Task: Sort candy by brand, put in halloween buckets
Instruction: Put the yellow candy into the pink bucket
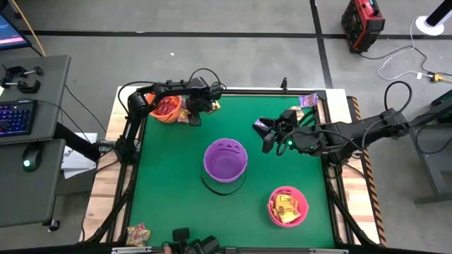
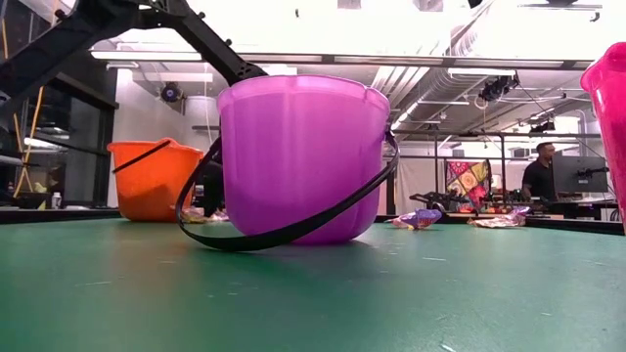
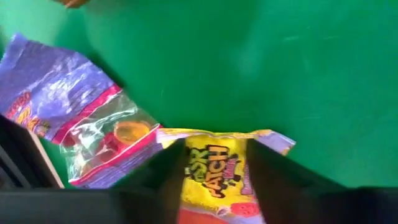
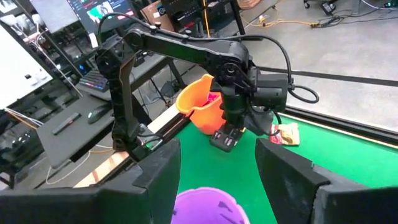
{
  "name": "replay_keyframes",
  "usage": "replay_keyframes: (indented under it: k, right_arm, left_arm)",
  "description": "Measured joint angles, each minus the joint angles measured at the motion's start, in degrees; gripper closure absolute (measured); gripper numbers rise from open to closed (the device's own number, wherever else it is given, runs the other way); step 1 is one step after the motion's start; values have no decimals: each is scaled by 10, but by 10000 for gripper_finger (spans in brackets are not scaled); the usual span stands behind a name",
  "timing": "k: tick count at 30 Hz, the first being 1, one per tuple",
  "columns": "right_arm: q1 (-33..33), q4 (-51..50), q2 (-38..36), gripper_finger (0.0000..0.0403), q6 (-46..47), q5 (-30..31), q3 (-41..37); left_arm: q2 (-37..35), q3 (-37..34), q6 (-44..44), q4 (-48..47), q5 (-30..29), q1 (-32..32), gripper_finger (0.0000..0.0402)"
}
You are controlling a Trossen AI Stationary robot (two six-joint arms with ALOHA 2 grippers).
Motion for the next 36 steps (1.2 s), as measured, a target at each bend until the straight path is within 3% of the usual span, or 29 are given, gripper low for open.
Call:
replay_keyframes:
  k: [4,10,20,26,30,36]
  right_arm:
    - [0,-1,0,202,-1,0,0]
    - [0,-15,0,202,-2,0,0]
    - [0,-19,0,202,-7,1,0]
    - [0,-19,0,202,-5,-9,0]
    - [0,-19,0,202,0,-17,0]
    - [0,-20,0,202,9,-21,0]
  left_arm:
    - [-1,0,-6,-10,2,-4,371]
    - [-45,1,-22,-8,25,-4,399]
    - [-170,1,-57,35,89,-20,401]
    - [-160,-1,-49,32,78,-12,396]
    - [-124,-1,-34,28,68,-13,364]
    - [-67,-2,-11,25,49,-27,281]
